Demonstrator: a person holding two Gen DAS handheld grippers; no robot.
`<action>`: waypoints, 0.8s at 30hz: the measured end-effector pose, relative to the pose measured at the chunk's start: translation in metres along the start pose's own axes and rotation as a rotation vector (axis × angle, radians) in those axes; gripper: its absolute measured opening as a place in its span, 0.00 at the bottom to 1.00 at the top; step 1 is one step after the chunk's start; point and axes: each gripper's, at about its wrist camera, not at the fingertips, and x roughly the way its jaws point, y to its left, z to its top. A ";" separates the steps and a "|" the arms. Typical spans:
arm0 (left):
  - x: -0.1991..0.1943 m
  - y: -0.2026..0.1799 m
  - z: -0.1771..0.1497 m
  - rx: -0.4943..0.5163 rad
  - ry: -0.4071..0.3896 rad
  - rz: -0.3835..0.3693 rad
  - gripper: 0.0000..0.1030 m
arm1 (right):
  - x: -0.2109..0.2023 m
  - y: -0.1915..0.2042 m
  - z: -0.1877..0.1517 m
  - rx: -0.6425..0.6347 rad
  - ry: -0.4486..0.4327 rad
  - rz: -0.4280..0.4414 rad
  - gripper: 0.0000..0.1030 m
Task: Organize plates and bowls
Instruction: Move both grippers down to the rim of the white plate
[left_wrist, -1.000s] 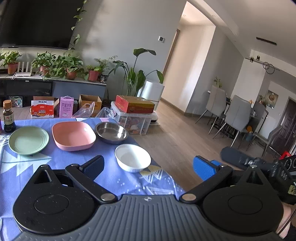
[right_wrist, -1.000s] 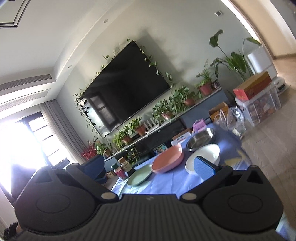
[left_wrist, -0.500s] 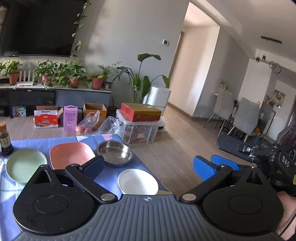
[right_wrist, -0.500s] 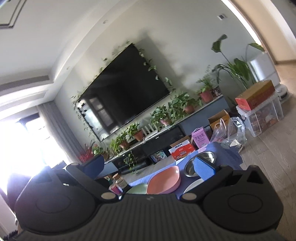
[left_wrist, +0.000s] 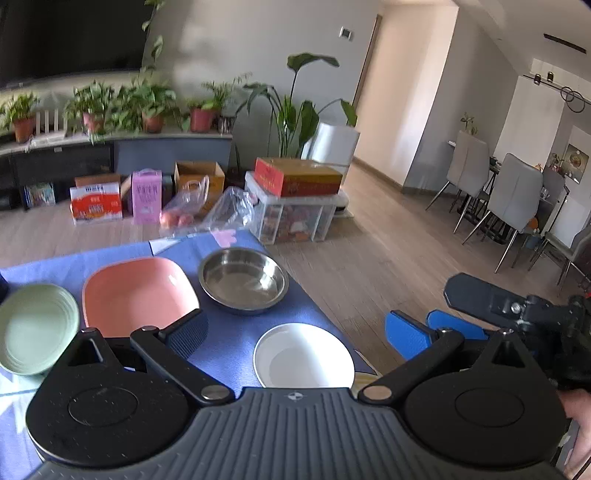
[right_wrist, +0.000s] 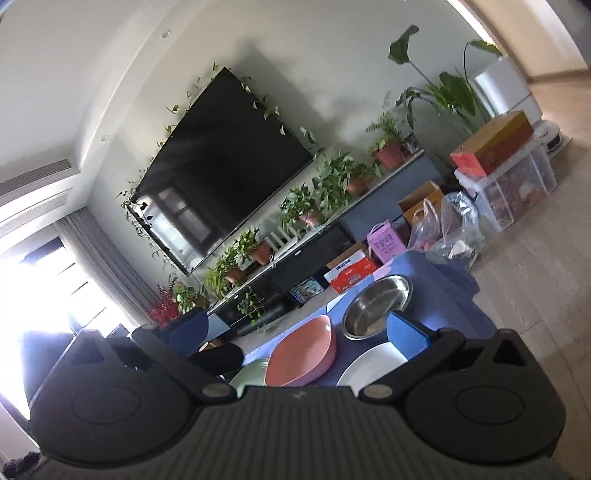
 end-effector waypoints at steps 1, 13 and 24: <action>0.003 0.001 0.000 -0.005 0.005 -0.002 1.00 | 0.000 -0.002 0.000 0.013 0.007 0.005 1.00; 0.035 0.020 -0.003 -0.082 0.093 -0.016 0.83 | 0.016 -0.028 -0.004 0.105 0.089 -0.059 1.00; 0.057 0.032 -0.009 -0.153 0.157 -0.013 0.60 | 0.036 -0.035 -0.009 0.134 0.152 -0.140 0.88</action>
